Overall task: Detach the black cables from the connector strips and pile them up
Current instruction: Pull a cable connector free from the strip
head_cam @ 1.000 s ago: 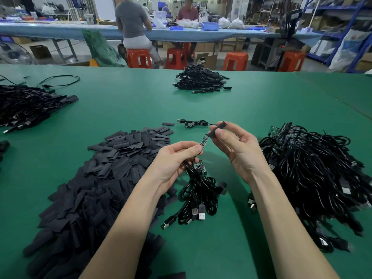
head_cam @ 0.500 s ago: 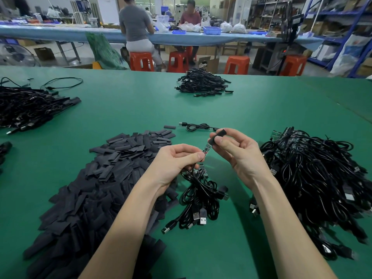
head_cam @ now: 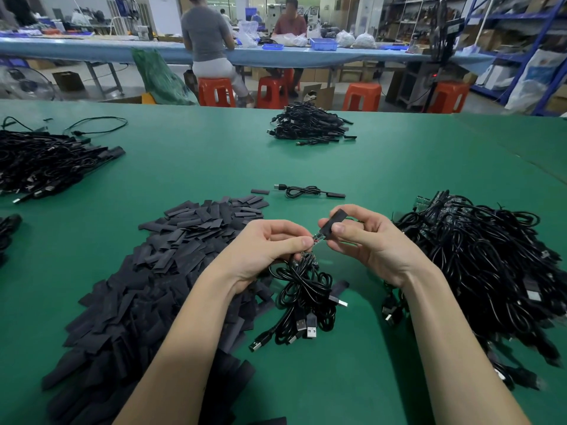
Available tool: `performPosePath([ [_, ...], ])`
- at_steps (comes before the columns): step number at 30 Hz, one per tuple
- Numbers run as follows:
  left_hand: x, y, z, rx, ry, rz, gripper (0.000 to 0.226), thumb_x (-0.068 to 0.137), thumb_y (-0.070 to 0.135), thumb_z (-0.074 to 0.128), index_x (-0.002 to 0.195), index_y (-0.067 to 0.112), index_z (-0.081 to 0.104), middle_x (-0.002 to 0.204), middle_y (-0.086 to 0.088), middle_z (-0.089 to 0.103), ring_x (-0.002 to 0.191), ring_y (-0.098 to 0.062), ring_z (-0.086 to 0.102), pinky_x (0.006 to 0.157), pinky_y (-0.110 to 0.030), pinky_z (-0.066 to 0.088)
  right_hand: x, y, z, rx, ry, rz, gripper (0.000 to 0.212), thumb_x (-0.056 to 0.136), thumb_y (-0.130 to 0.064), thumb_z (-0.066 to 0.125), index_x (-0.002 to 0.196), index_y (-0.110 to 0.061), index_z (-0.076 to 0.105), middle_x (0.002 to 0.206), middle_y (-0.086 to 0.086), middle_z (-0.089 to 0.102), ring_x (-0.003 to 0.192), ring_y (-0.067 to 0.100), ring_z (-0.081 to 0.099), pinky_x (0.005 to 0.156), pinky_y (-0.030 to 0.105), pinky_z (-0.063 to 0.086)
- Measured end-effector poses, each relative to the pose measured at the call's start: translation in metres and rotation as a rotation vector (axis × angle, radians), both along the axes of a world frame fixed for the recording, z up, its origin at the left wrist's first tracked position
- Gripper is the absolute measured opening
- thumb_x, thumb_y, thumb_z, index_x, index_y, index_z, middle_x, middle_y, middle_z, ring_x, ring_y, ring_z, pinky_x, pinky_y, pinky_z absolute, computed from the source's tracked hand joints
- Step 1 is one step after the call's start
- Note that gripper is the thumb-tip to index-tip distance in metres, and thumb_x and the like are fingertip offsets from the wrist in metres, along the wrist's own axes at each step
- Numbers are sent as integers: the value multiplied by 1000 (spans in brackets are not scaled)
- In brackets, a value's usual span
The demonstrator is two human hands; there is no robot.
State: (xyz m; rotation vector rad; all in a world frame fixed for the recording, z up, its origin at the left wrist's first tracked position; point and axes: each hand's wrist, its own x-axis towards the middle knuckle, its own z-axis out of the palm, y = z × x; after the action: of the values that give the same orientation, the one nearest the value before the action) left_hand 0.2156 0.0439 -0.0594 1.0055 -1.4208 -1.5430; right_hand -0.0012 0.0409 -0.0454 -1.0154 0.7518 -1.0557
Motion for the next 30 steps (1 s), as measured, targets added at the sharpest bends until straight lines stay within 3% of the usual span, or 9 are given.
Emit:
performPosePath([
  [7,-4,0,0,-5,38,22,20,70,29,85,87,20,80,79,-2,73,66,-9,63,68,-17,51,5,1,-5,23,-32,8,24,77,-3,69,100,-8,65,102,14,77,86,16,75,74,21,59],
  [10,-7,-1,0,-39,-3,82,12,79,23,83,89,19,76,79,-4,75,65,-10,62,68,-16,50,7,-1,-4,-32,-7,-11,25,77,-6,72,102,-10,71,101,12,77,89,17,74,76,23,59],
  [14,-15,-1,-3,-151,-60,160,16,86,20,79,95,21,65,83,-4,77,71,-12,68,75,-19,53,7,-4,-4,-16,-38,-127,16,71,-9,77,87,-13,81,94,10,77,84,15,74,75,20,58],
  [20,-24,-2,-9,-407,-179,286,15,82,16,83,84,29,76,81,4,77,80,-9,73,75,-18,53,5,-8,-6,75,-84,-256,8,70,-10,80,78,-8,81,86,11,77,75,15,74,71,17,57],
  [30,-26,0,-13,-422,-110,292,7,82,20,82,88,25,82,84,4,78,81,-16,74,80,-32,59,10,-9,-8,97,-78,-237,9,73,-13,79,79,-7,80,86,10,76,71,13,72,68,16,57],
])
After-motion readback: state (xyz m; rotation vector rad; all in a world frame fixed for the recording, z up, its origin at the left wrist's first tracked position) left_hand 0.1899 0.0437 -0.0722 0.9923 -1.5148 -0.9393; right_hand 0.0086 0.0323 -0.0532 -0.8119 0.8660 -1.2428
